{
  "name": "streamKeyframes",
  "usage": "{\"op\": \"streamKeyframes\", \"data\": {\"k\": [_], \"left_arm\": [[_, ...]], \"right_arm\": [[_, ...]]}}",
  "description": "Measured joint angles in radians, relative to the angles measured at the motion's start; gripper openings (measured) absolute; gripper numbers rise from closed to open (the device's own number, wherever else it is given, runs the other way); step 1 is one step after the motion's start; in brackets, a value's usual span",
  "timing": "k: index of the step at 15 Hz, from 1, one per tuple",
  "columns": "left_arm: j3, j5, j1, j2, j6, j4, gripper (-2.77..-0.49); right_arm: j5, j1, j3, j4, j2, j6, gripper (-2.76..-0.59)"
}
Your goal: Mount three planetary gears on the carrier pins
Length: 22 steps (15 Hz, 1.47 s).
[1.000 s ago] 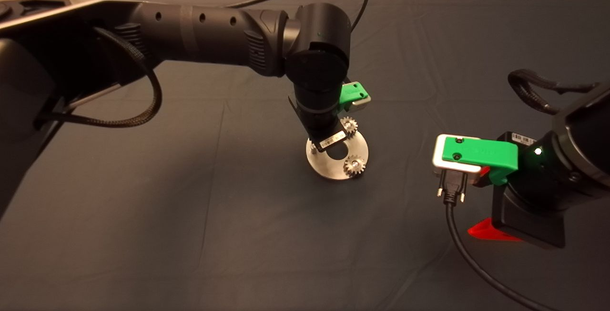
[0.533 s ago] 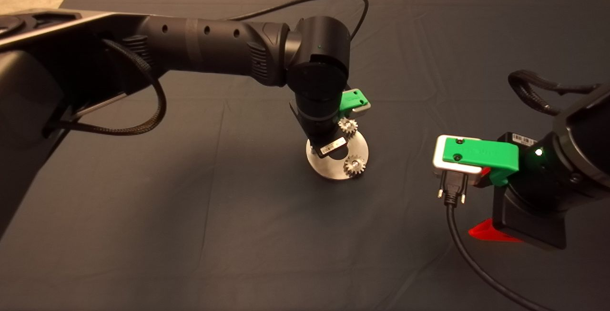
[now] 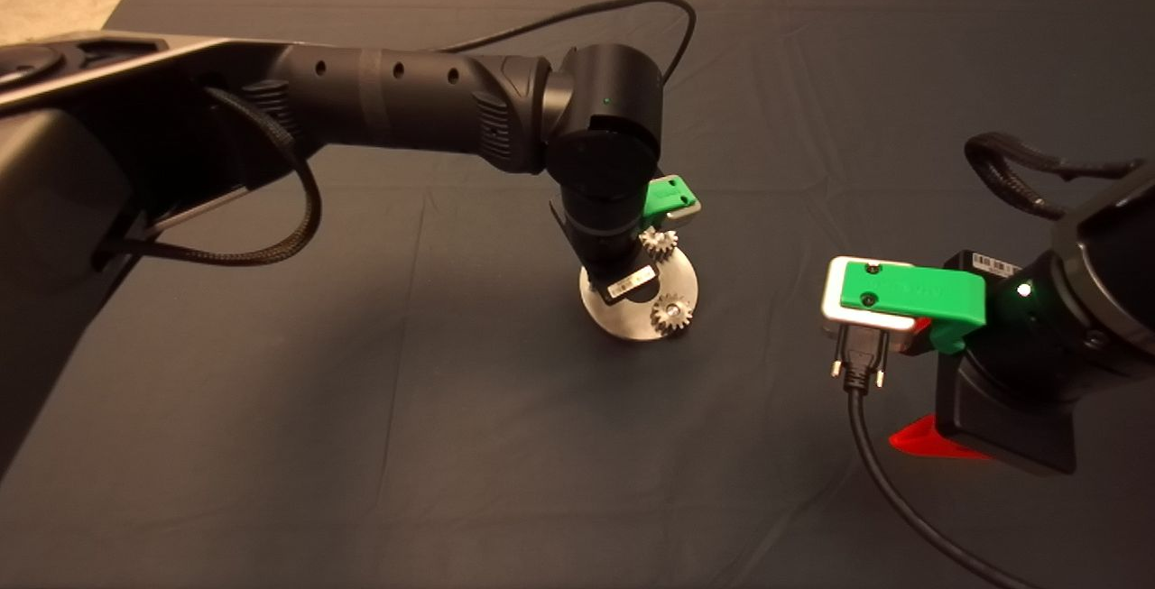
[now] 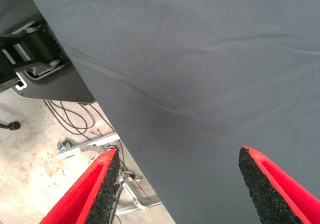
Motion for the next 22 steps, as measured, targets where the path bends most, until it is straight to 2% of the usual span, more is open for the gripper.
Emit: {"op": "streamKeyframes", "data": {"k": [3,5,14,22], "left_arm": [[-0.017,0.001,0.003,0.000,0.007,0.017,-2.38],[-0.027,0.001,0.017,0.000,0.013,0.025,-2.39],[-0.053,0.001,0.024,0.000,0.034,0.032,-2.39],[-0.067,0.000,0.046,-0.003,0.037,0.036,-2.39]], "right_arm": [[0.000,0.000,0.002,0.000,0.000,0.000,-1.60],[0.000,0.000,0.002,0.000,0.000,0.000,-1.60],[0.000,0.000,0.003,0.000,0.000,0.000,-1.60],[0.000,0.000,0.004,0.000,0.000,0.000,-1.60]]}}
